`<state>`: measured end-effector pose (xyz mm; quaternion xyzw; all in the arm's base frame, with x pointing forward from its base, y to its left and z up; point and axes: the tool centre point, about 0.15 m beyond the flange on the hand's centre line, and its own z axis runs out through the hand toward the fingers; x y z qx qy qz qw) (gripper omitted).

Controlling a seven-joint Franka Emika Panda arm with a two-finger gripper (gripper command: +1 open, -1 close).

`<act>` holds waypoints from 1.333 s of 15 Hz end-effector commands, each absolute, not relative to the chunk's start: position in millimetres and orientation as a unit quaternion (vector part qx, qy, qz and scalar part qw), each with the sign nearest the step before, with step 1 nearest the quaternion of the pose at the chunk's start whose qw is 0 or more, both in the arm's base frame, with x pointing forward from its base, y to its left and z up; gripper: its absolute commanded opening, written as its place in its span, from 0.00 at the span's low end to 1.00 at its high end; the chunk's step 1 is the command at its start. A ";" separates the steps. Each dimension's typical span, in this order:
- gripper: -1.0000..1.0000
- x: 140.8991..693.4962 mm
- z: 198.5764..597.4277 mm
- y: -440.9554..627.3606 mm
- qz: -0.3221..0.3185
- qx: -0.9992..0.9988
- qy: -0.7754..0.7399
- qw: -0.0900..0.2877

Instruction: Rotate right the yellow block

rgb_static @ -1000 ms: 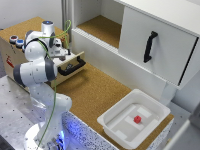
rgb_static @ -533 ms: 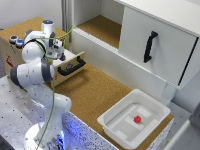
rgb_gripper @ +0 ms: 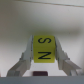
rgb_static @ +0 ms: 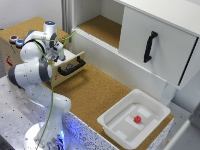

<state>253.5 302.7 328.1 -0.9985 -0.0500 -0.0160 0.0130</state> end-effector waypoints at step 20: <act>1.00 307.5 405.6 296.4 -0.092 -0.988 -0.122 -0.013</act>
